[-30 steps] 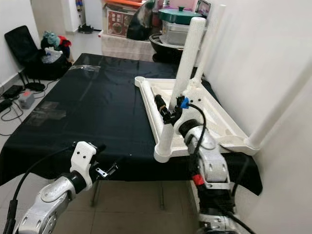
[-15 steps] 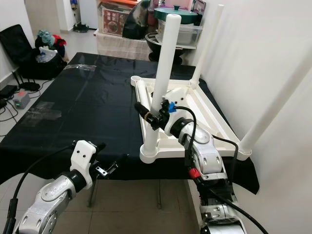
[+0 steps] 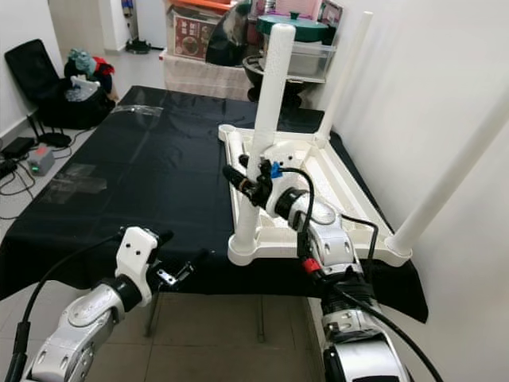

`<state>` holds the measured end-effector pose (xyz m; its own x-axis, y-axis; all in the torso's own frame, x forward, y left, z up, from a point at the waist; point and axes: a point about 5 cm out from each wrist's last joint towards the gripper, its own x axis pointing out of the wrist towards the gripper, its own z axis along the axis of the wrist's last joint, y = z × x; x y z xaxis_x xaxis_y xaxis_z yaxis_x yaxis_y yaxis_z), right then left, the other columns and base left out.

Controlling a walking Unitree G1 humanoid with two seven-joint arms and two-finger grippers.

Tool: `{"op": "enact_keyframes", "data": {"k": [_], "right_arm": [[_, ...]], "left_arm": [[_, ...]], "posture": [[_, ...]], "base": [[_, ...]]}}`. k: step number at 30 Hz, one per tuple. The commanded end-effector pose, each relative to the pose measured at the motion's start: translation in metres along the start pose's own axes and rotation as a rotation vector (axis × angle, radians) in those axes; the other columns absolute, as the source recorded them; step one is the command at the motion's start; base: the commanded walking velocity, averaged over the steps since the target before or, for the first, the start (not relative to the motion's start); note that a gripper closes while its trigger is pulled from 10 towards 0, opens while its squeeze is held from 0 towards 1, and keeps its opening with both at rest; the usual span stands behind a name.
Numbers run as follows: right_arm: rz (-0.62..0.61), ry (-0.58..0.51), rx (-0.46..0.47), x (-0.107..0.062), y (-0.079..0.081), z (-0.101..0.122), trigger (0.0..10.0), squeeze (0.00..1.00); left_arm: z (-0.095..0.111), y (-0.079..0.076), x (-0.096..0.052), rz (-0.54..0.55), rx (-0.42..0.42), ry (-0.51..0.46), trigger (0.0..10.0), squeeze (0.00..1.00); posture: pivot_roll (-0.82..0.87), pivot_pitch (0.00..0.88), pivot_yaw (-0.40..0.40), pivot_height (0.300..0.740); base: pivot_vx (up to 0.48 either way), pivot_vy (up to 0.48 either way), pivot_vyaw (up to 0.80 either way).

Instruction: Building children table

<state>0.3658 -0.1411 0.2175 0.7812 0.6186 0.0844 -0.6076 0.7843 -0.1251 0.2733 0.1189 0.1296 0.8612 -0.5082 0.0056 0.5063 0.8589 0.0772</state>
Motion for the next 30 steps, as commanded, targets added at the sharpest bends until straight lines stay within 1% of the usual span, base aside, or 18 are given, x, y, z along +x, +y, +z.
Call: {"op": "enact_keyframes", "data": {"k": [1, 6, 10, 11, 12, 13, 14, 15, 16, 17, 18, 19, 20, 26, 27, 28, 29, 30], "right_arm": [[-0.021, 0.006, -0.047, -0.001, -0.004, 0.002, 0.0, 0.0], [-0.029, 0.005, -0.05, -0.005, -0.005, 0.001, 0.0, 0.0], [-0.104, 0.024, -0.051, -0.009, -0.01, -0.004, 0.0, 0.0], [-0.173, 0.053, -0.054, -0.01, -0.014, -0.008, 0.0, 0.0], [-0.305, 0.098, -0.054, -0.012, -0.022, -0.013, 0.0, 0.0], [-0.305, 0.098, -0.054, -0.012, -0.022, -0.013, 0.0, 0.0], [-0.451, 0.139, -0.043, -0.015, -0.03, -0.018, 0.0, 0.0], [-0.612, 0.148, 0.0, -0.022, -0.036, -0.022, 0.0, 0.0], [-0.612, 0.148, 0.0, -0.022, -0.036, -0.022, 0.0, 0.0], [-0.725, 0.149, 0.029, -0.028, -0.039, -0.025, 0.0, 0.0], [-0.788, 0.141, 0.057, -0.033, -0.036, -0.027, 0.0, 0.0], [-0.788, 0.141, 0.057, -0.033, -0.036, -0.027, 0.0, 0.0], [-0.827, 0.133, 0.069, -0.036, -0.032, -0.027, 0.0, 0.0], [-0.911, 0.119, 0.067, -0.04, -0.017, -0.026, 0.0, 0.0], [-0.966, 0.135, 0.063, -0.041, -0.014, -0.027, 0.0, 0.0], [-0.966, 0.135, 0.063, -0.041, -0.014, -0.027, 0.0, 0.0], [-1.081, 0.169, 0.082, -0.044, -0.01, -0.03, 0.0, 0.0], [-1.081, 0.169, 0.082, -0.044, -0.01, -0.03, 0.0, 0.0]], "left_arm": [[-0.004, -0.002, -0.001, -0.001, 0.002, 0.016, 10.0, 0.0], [-0.005, -0.004, -0.001, -0.011, -0.004, 0.02, 10.0, 0.0], [-0.006, -0.005, -0.001, -0.014, -0.006, 0.022, 10.0, 0.0], [-0.006, -0.005, -0.001, -0.011, -0.007, 0.022, 10.0, 0.0], [-0.006, -0.005, -0.001, -0.008, -0.008, 0.021, 10.0, 0.0], [-0.006, -0.005, -0.001, -0.008, -0.008, 0.021, 10.0, 0.0], [-0.005, -0.005, -0.001, -0.004, -0.009, 0.019, 10.0, 0.0], [-0.005, -0.005, 0.0, -0.001, -0.011, 0.019, 10.0, 0.0], [-0.005, -0.005, 0.0, -0.001, -0.011, 0.019, 10.0, 0.0], [-0.006, -0.005, 0.0, 0.0, -0.012, 0.019, 10.0, 0.0], [-0.007, -0.005, 0.0, -0.002, -0.013, 0.02, 10.0, 0.0], [-0.007, -0.005, 0.0, -0.002, -0.013, 0.02, 10.0, 0.0], [-0.007, -0.005, 0.0, -0.003, -0.014, 0.022, 10.0, 0.0], [-0.009, -0.007, 0.002, -0.015, -0.016, 0.026, 10.0, 0.0], [-0.009, -0.008, 0.002, -0.017, -0.017, 0.026, 10.0, 0.0], [-0.009, -0.008, 0.002, -0.017, -0.017, 0.026, 10.0, 0.0], [-0.008, -0.006, 0.003, -0.012, -0.014, 0.025, 10.0, 0.0], [-0.008, -0.006, 0.003, -0.012, -0.014, 0.025, 10.0, 0.0]], "posture": [[0.14, 0.0, -0.147, 0.74], [0.12, 0.0, -0.135, 0.74], [0.11, 0.0, -0.131, 0.74], [0.1, 0.0, -0.133, 0.74], [0.09, 0.0, -0.137, 0.74], [0.09, 0.0, -0.137, 0.74], [0.09, 0.0, -0.137, 0.74], [0.08, 0.0, -0.134, 0.74], [0.08, 0.0, -0.134, 0.74], [0.06, 0.0, -0.125, 0.74], [0.04, 0.0, -0.115, 0.74], [0.04, 0.0, -0.115, 0.74], [0.03, 0.0, -0.111, 0.74], [0.0, 0.0, -0.084, 0.74], [0.01, 0.0, -0.088, 0.74], [0.01, 0.0, -0.088, 0.74], [0.02, 0.0, -0.092, 0.74], [0.02, 0.0, -0.092, 0.74]], "base": [[0.0, 0.0, 0.0], [0.0, 0.0, 0.0], [0.0, 0.0, 0.0], [0.0, 0.0, 0.0], [0.0, 0.0, 0.0], [0.0, 0.0, 0.0], [0.0, 0.0, 0.0], [0.0, 0.0, 0.0], [0.0, 0.0, 0.0], [0.0, 0.0, 0.0], [0.0, 0.0, 0.0], [0.0, 0.0, 0.0], [0.0, 0.0, 0.0], [0.0, 0.0, 0.0], [0.0, 0.0, 0.0], [0.0, 0.0, 0.0], [0.0, 0.0, 0.0], [0.0, 0.0, 0.0]]}}
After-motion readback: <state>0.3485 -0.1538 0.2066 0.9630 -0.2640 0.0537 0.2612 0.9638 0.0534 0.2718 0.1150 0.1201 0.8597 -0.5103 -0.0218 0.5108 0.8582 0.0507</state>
